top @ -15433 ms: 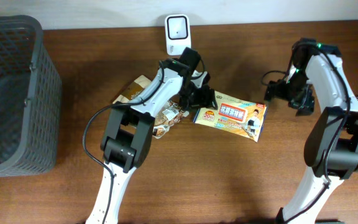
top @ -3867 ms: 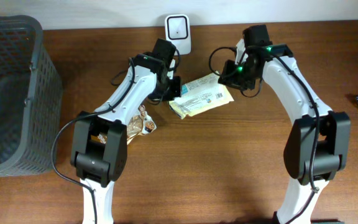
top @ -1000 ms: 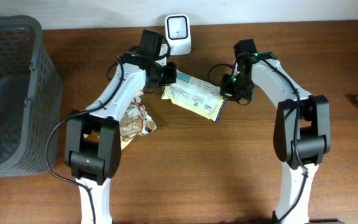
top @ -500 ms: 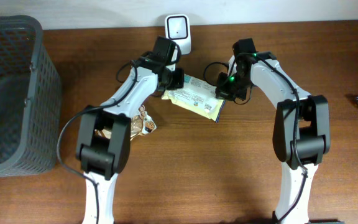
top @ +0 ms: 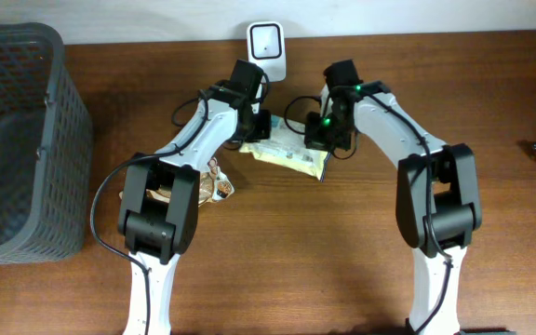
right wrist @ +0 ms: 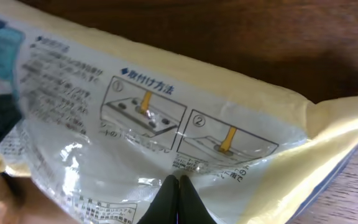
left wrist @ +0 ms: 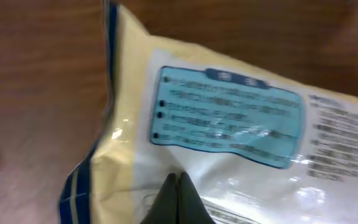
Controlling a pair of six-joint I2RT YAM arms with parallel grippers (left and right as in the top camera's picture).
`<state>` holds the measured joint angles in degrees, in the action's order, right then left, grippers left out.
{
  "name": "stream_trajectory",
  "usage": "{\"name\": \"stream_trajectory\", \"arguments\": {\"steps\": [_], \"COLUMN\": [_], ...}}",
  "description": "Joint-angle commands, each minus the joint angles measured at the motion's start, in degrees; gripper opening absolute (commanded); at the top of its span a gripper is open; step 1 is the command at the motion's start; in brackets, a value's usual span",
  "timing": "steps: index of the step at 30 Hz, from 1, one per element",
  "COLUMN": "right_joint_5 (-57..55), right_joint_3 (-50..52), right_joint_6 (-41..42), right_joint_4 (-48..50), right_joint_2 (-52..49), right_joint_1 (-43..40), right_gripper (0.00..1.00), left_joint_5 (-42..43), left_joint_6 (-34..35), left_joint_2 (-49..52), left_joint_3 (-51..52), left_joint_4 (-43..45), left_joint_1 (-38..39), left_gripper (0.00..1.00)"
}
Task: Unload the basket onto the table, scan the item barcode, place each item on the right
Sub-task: 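Open the right gripper and withdraw it right, left gripper keeps bag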
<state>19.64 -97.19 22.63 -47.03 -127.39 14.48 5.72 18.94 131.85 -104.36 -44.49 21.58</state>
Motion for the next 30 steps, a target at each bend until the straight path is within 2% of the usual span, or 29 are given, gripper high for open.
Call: {"name": "stream_trajectory", "arguments": {"steps": [1,4,7,10,14,16,21,22,23,24,25,26,27,28,30], "right_joint_5": [-7.98,-10.73,-11.34,-11.34,-11.34,-11.32,-11.28,-11.21,-10.56,-8.83,-6.08,-2.91,-0.9,-0.02,-0.42], "right_joint_3": [4.35,6.08,6.23,6.23,5.64,3.91,-1.79,-2.89,-4.04,-5.01,-5.73,-6.23,-6.29,-6.27,-6.23], "right_joint_6": [2.54,3.41,3.39,3.37,3.34,3.15,3.1,2.64,1.27,-0.46,-2.75,-5.44,-7.19,-8.41,-9.14], "right_joint_4": [0.85,0.96,0.33,-0.13,-0.72,-2.99,-9.73,-11.15,-12.5,-13.55,-14.01,-14.12,-13.94,-13.86,-13.9], "right_joint_2": [-1.84,-2.34,-2.29,-2.29,-2.03,-0.96,1.81,2.32,2.93,3.39,3.61,3.61,3.61,3.61,3.54], "right_joint_1": [0.52,0.13,-0.37,-0.81,-0.81,-1.01,-1.05,-1.07,-1.05,-1.05,-1.05,-1.05,-1.03,-1.01,-1.01], "right_gripper": [0.04,0.04,0.04,0.04,0.04,0.04,0.04,0.05,0.12,0.26,0.5,0.71,0.87,0.9,0.93], "left_joint_5": [-8.41,-10.38,-18.23,-22.08,-20.92,-17.22,-14.29,-14.32,-14.29,-14.25,-14.01,-12.9,-11.13,-9.33,-3.45], "left_joint_6": [2.95,2.93,2.93,2.93,2.95,2.91,2.91,2.91,2.93,2.93,2.95,2.95,2.91,2.89,2.89], "left_joint_2": [1.81,1.55,0.7,-1.18,-5.79,-9.94,-11.45,-11.21,-11.04,-10.95,-10.82,-10.78,-10.69,-10.69,-10.49], "left_joint_3": [1.22,1.2,1.05,0.66,-0.68,-0.81,-0.79,-0.74,-0.74,-0.74,-0.74,-0.74,-0.74,-0.74,-0.74], "left_joint_4": [-7.28,-10.56,-12.5,-13.88,-14.27,-13.07,-11.93,-11.96,-11.93,-11.85,-11.65,-11.26,-10.8,-10.45,-9.7], "left_joint_1": [-0.37,-0.44,-0.87,-1.79,-3.1,-3.61,-3.87,-3.91,-4.02,-4.17,-4.44,-4.79,-5.09,-5.31,-5.79], "left_gripper": [0.0,0.0,0.0,0.0,0.0,0.0,0.0,0.08,0.25,0.4,0.56,0.66,0.74,0.78,0.79]}}
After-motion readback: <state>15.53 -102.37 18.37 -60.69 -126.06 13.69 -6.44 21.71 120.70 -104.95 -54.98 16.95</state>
